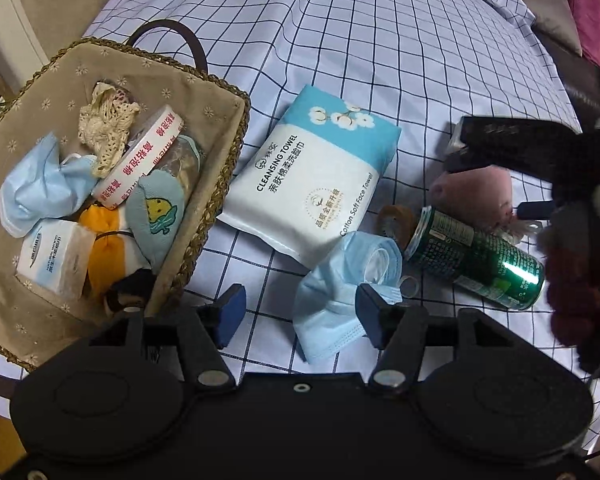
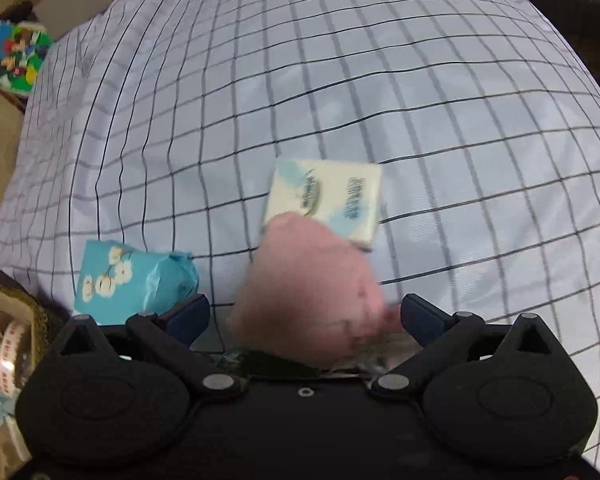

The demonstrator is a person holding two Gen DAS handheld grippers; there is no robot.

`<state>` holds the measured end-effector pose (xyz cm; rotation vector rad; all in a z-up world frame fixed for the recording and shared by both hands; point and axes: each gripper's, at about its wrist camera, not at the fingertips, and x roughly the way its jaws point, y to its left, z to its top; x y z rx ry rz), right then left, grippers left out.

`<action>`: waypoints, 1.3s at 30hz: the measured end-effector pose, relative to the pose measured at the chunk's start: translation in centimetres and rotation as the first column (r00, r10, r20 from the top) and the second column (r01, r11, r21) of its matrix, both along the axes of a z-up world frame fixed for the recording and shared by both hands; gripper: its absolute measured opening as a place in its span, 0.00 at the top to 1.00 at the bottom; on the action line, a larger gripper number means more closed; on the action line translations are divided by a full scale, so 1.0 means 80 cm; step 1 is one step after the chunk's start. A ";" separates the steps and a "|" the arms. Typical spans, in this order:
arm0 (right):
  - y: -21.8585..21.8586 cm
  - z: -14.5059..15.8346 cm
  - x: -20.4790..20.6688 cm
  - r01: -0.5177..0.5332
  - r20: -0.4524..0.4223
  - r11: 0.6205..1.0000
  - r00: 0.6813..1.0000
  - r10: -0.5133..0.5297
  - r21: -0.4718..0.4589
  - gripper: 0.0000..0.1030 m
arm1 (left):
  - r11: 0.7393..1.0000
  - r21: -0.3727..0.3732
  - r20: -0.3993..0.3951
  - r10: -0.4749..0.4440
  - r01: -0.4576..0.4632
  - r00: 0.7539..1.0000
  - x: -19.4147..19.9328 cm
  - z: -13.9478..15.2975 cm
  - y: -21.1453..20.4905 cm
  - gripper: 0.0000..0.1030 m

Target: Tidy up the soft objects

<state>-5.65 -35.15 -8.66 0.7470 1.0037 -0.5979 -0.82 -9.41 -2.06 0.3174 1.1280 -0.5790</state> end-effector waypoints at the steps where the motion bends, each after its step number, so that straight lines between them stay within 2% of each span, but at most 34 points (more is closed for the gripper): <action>1: 0.007 -0.002 0.006 -0.006 -0.013 1.000 1.000 0.006 -0.012 0.01 | 1.000 -0.004 -0.003 -0.002 0.002 1.000 0.000 0.001 0.000 0.44; 9: 0.024 -0.028 0.036 -0.034 -0.136 0.993 0.991 0.018 -0.115 0.02 | 1.000 -0.019 -0.008 -0.010 0.010 1.000 -0.002 0.003 -0.001 0.39; 11: 0.026 -0.033 0.038 -0.059 -0.163 0.990 0.986 0.037 -0.131 0.11 | 1.000 -0.021 -0.013 -0.002 0.002 1.000 0.001 0.002 0.000 0.38; 13: 0.029 -0.033 0.040 -0.092 -0.170 0.984 0.983 0.065 -0.154 0.23 | 1.000 -0.026 -0.020 0.009 -0.010 1.000 0.003 0.001 0.001 0.37; 18: 0.026 -0.013 0.031 -0.097 -0.136 0.984 0.988 0.077 -0.150 0.40 | 0.999 -0.036 -0.036 0.028 -0.030 0.999 0.008 -0.002 -0.001 0.34; 21: 0.023 -0.001 0.015 -0.106 -0.155 0.976 0.985 0.076 -0.192 0.42 | 0.999 -0.043 -0.048 0.029 -0.031 0.998 0.008 -0.006 -0.006 0.32; 24: 0.016 0.005 -0.009 -0.113 -0.173 0.967 0.982 0.074 -0.227 0.42 | 0.998 -0.058 -0.062 0.013 -0.017 0.998 0.006 -0.010 -0.015 0.23; 32: -0.009 0.015 -0.074 -0.120 -0.251 0.949 0.967 0.045 -0.292 0.42 | 0.998 -0.058 -0.107 0.000 -0.006 0.994 -0.001 -0.030 -0.042 0.23; 36: -0.009 0.014 -0.115 -0.106 -0.283 0.961 0.959 0.031 -0.254 0.42 | 1.000 -0.008 -0.098 0.004 -0.005 0.995 -0.006 -0.044 -0.053 0.23; 39: -0.014 0.008 -0.135 -0.081 -0.308 0.975 0.951 0.014 -0.206 0.42 | 0.999 0.034 -0.053 0.005 -0.004 0.999 -0.010 -0.049 -0.060 0.23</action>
